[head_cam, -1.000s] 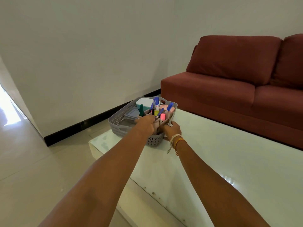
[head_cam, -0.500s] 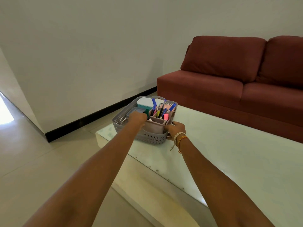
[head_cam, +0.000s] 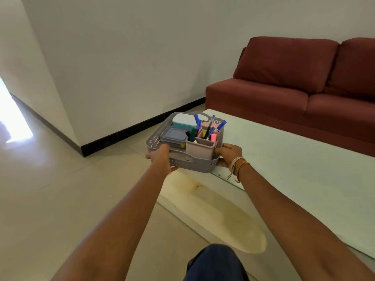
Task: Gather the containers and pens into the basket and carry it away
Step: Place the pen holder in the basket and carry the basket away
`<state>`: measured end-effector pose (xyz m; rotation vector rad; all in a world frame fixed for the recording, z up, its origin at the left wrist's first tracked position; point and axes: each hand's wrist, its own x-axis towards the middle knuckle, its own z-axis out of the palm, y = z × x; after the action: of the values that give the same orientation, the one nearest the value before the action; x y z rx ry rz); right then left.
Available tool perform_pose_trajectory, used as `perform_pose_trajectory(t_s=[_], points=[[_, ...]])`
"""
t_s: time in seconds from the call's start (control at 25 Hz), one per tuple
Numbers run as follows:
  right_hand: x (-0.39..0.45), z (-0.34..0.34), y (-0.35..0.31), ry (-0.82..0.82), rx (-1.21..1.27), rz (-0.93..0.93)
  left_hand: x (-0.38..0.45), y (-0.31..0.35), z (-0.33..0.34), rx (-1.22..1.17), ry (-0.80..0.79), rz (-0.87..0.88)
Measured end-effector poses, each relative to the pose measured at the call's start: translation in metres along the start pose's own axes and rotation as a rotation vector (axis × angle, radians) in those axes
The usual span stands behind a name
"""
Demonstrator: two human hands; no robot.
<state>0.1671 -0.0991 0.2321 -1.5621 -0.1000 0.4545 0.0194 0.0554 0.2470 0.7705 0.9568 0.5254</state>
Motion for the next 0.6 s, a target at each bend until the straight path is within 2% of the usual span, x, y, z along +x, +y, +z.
perform_pose_trajectory(t_s=[0.08, 0.24, 0.36, 0.6], points=[[-0.013, 0.024, 0.003, -0.073, 0.003, 0.003, 0.003, 0.004, -0.027, -0.068, 0.067, 0.079], [-0.035, 0.085, 0.012, -0.245, -0.045, -0.014, -0.001, 0.019, -0.078, -0.157, 0.351, 0.292], [-0.052, 0.129, 0.023, -0.358, -0.058, -0.027, -0.004, 0.026, -0.123, -0.189, 0.5, 0.391], [-0.079, 0.183, 0.063, -0.488, -0.08, 0.0, -0.01, 0.019, -0.195, -0.205, 0.708, 0.439]])
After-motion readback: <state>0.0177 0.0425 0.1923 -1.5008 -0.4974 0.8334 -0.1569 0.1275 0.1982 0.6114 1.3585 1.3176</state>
